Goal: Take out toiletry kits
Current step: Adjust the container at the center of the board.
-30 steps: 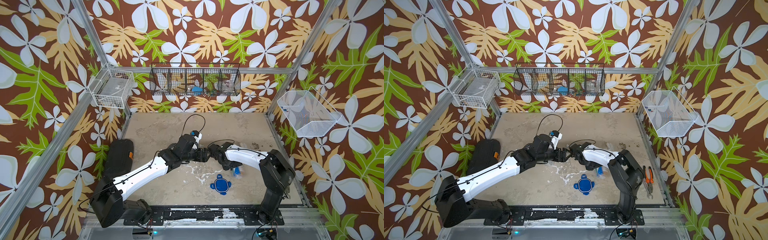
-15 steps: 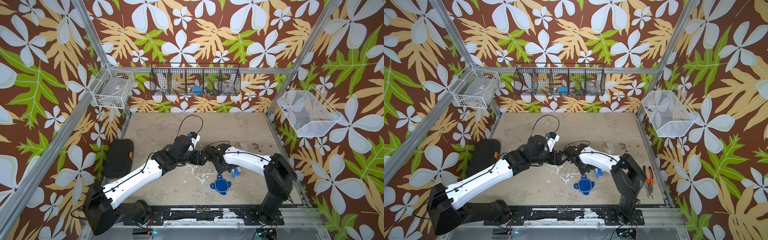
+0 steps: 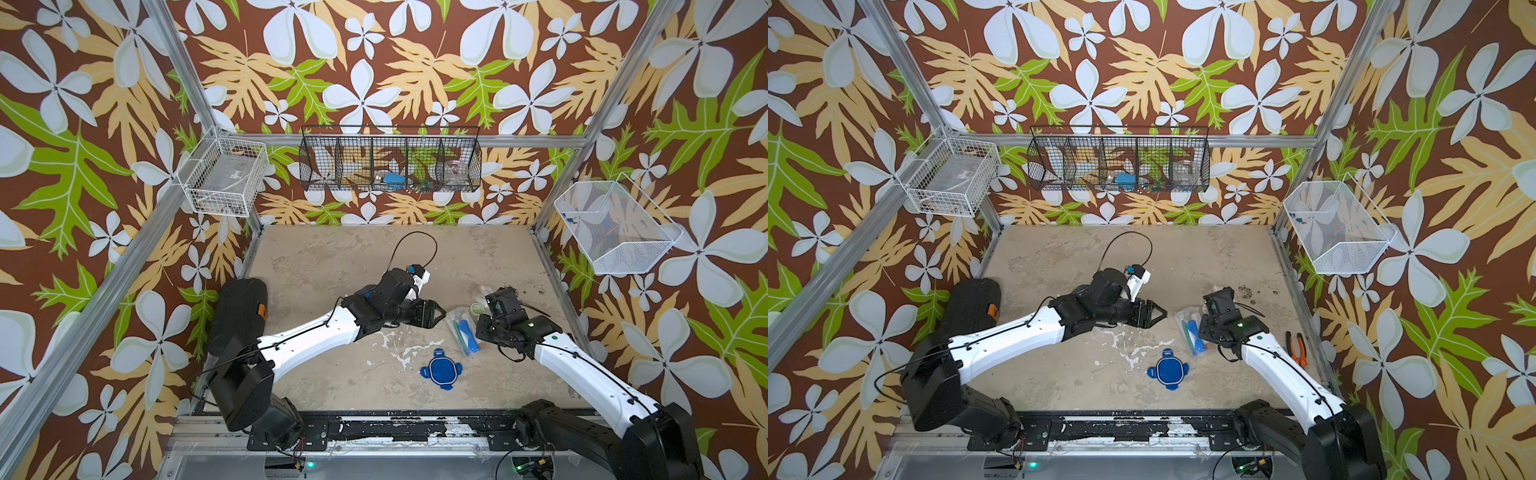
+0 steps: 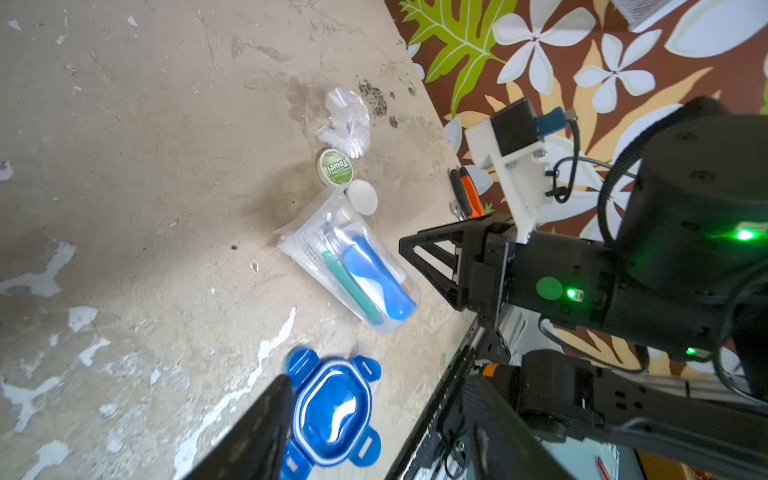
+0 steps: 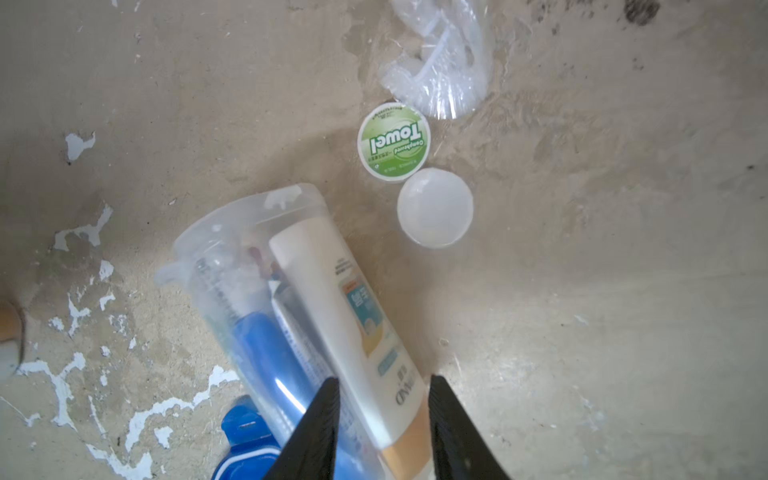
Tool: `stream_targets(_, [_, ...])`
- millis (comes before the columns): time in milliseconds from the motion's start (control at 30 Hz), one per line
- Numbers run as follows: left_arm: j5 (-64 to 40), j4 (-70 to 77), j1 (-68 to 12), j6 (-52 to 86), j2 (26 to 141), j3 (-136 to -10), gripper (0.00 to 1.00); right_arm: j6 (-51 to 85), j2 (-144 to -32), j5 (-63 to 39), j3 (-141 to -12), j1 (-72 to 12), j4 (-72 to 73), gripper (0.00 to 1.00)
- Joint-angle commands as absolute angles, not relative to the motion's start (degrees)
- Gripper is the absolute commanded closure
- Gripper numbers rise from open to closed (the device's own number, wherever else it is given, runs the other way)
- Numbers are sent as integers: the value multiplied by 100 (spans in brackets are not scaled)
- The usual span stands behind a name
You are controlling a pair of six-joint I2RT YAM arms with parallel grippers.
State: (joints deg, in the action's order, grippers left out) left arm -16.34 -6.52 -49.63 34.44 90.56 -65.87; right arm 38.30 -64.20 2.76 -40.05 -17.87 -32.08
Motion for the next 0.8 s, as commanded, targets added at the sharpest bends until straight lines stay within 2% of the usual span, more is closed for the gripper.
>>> stream_targets(0, [-1680, -625, -5080, 3558, 9557, -6783, 55, 3676, -6579, -343, -4016, -1575, -2638, 62])
stream_targets(133, [-1725, -526, -5135, 3683, 10278, -6877, 72, 3584, -6795, -720, -3941, -1240, -2320, 59])
stream_targets(267, [-1955, -383, -5157, 3787, 10972, -7089, 78, 3388, -7141, -926, -3902, -1187, -2144, 60])
stream_targets(500, [-2073, -377, -5159, 3892, 11566, -7222, 83, 3305, -7330, -1323, -4064, -1355, -2103, 61])
stream_targets(700, [-1893, -322, -5150, 3967, 11696, -7080, 85, 3581, -7243, -1051, -4321, -2381, -2393, 60])
stream_targets(767, [-1831, -344, -5141, 3951, 11748, -7089, 85, 3789, -7061, -1114, -4143, -2478, -2374, 60])
